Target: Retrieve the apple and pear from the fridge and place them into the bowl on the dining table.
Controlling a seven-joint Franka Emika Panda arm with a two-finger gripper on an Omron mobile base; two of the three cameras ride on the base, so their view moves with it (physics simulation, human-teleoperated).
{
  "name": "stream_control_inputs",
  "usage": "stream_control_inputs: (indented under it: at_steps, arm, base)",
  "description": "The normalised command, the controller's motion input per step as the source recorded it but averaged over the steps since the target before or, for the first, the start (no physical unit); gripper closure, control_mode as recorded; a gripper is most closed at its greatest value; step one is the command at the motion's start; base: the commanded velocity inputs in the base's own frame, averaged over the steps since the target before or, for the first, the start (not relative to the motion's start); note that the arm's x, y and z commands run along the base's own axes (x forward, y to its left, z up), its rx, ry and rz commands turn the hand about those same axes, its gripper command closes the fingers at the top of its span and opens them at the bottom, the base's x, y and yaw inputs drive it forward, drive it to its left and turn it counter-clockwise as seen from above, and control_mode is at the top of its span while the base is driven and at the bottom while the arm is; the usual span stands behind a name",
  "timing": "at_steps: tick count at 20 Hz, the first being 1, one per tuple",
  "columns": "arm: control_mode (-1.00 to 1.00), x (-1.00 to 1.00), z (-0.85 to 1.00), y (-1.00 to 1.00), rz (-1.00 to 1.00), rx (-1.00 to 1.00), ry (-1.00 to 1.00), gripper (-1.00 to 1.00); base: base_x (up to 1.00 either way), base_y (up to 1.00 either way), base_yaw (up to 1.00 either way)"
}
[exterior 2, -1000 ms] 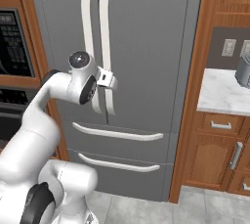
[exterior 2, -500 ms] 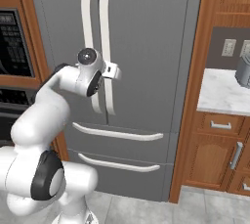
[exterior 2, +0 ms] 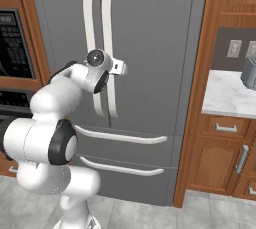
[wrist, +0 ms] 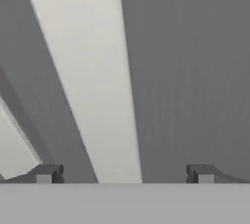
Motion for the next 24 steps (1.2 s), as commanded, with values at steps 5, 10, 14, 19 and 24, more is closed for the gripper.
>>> stream_control_inputs:
  at_steps: [5, 10, 14, 19, 24]
  arm:
    - [-1.00, 0.80, 0.00, 0.00, 0.00, 0.00, -0.06, -1.00]
    - [-1.00, 0.92, -0.01, -0.02, 0.00, 0.00, -0.01, -1.00]
    - [-1.00, 1.00, -0.08, -0.06, 0.00, 0.00, 0.00, -1.00]
    - [-1.00, 0.27, 0.04, -0.04, 0.00, 0.00, 0.16, 1.00]
    - [-1.00, -0.95, 0.24, -0.56, 0.00, 0.00, 0.05, 1.00]
  base:
    - [0.00, 0.00, 0.00]
    - [0.00, 0.00, 0.00]
    - [0.00, 0.00, 0.00]
    - [0.00, 0.00, 0.00]
    - [0.00, 0.00, 0.00]
